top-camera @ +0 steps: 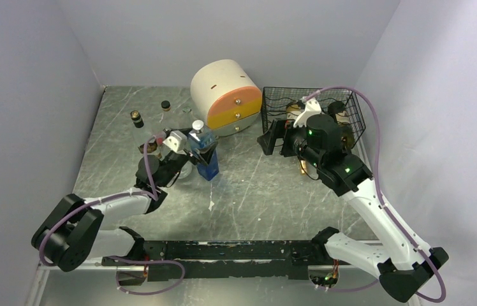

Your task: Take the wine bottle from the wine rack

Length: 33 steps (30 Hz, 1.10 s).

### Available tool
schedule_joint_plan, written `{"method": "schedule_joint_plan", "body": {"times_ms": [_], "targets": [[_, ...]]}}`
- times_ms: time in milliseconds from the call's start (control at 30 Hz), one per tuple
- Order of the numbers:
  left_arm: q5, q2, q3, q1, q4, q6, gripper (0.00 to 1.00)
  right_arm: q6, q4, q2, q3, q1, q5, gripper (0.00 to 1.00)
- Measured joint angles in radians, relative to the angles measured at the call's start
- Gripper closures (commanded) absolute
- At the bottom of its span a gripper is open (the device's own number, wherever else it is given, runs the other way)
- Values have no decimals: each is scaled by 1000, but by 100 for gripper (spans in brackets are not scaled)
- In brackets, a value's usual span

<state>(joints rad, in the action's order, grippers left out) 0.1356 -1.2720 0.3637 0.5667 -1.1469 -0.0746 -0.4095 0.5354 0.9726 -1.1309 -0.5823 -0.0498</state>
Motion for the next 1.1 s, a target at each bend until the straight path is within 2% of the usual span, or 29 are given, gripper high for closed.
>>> {"method": "schedule_joint_plan", "body": {"times_ms": [333,700,867,1100], "targets": [[-30,102,5,18,-16,21,0,7,-14,19,30,0,-13,0],[-67,344,92,32,203,64,3,11,-24,62,86,31,-123,0],[-67,430,94,39,249,92,5,-15,-73,52,186,179,-132,0],[-63,474,114,87,308,135,7,-57,-188,36,401,486,16,0]]}}
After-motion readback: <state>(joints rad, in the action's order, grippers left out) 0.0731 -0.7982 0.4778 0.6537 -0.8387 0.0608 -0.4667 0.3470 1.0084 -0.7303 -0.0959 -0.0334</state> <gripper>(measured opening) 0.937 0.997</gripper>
